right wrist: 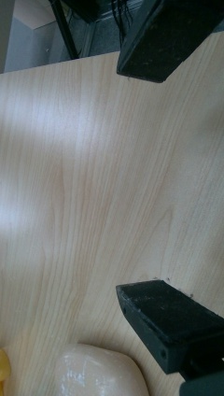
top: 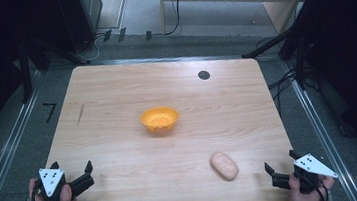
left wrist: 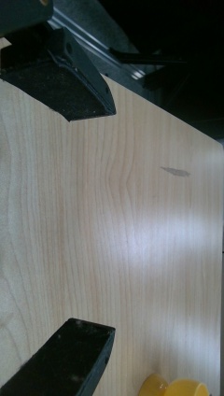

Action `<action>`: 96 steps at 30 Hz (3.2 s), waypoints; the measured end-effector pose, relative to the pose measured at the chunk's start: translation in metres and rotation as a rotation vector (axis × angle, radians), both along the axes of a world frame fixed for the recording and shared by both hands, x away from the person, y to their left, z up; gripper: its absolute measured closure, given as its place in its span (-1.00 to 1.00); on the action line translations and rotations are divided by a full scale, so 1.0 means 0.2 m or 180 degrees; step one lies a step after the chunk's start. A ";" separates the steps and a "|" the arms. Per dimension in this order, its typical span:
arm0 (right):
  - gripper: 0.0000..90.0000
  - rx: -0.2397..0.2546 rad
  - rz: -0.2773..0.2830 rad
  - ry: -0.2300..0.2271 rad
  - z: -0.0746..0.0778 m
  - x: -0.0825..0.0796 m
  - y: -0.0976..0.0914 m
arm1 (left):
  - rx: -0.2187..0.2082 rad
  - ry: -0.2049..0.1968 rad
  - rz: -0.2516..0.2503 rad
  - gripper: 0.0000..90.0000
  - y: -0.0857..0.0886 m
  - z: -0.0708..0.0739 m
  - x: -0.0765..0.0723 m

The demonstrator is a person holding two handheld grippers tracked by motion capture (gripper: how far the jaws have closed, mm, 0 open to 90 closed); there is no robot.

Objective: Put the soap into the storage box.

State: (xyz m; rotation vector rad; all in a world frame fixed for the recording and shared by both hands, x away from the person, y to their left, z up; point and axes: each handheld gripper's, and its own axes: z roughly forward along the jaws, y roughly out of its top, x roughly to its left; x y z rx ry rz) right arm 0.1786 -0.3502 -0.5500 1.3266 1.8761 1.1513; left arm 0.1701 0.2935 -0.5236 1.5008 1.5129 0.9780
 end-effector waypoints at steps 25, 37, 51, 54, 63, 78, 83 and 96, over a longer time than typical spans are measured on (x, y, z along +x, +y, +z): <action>-0.91 -0.0432 0.0160 0.0633 0.05 0.04 0.07 | 0.0046 0.0159 0.0075 -1.00 -0.01 0.00 0.02; -0.91 -0.0537 0.0298 0.0767 0.11 0.07 0.16 | -0.0014 0.0171 0.0063 -1.00 0.00 0.00 0.02; -0.88 -0.0418 0.0442 0.0987 0.17 0.12 0.21 | 0.0022 0.0169 0.0070 -1.00 0.00 0.00 0.02; -0.88 -0.0430 0.0504 0.1026 0.18 0.13 0.24 | 0.0024 0.0169 0.0070 -1.00 -0.01 0.00 0.02; -0.87 -0.0466 0.0649 0.1081 0.21 0.16 0.32 | 0.0030 0.0181 0.0065 -1.00 -0.01 0.00 0.02; -0.86 -0.0511 0.0857 0.1179 0.22 0.19 0.46 | 0.0076 0.0188 0.0057 -1.00 -0.01 0.00 0.03; -0.86 -0.0520 0.0922 0.1202 0.21 0.20 0.50 | 0.0095 0.0196 0.0057 -1.00 -0.02 0.00 0.03; -0.86 -0.0545 0.1012 0.1272 0.19 0.21 0.58 | 0.0099 0.0198 0.0052 -1.00 -0.02 0.00 0.03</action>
